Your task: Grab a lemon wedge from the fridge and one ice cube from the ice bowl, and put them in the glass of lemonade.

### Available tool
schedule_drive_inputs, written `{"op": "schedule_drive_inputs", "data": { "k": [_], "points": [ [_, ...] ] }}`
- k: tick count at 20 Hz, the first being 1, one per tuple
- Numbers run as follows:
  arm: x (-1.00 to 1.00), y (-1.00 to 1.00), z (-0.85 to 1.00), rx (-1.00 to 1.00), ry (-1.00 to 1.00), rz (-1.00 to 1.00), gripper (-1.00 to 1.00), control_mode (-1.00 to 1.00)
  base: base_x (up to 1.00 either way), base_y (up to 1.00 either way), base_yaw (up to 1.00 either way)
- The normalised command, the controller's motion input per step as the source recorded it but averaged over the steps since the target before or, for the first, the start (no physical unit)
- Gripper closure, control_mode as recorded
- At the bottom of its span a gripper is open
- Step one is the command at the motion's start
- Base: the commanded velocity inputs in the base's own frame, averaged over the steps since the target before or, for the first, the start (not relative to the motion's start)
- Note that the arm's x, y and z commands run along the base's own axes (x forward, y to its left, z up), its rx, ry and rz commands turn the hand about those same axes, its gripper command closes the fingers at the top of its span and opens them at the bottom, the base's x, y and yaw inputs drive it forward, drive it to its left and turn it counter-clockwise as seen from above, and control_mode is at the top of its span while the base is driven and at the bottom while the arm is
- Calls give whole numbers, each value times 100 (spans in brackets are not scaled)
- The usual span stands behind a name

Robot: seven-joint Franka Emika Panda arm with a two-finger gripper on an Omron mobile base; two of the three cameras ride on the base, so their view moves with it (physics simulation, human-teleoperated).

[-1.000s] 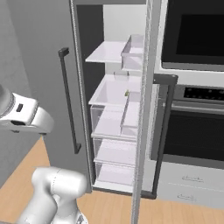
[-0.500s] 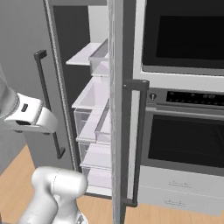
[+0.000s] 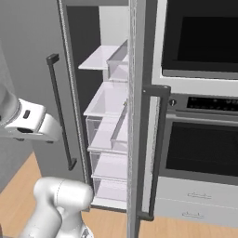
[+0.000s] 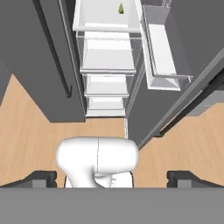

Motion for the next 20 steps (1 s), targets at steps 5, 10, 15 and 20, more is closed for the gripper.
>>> {"op": "schedule_drive_inputs", "data": {
  "k": [5,10,15,20],
  "points": [
    [0,0,0,0,0,0,-100,100,-1,-1,0],
    [0,0,0,0,0,0,-100,100,-1,8,-8],
    [0,0,0,0,0,0,-100,100,14,16,-20],
    [0,0,0,0,0,0,-100,100,36,23,-8]
  ]
}}
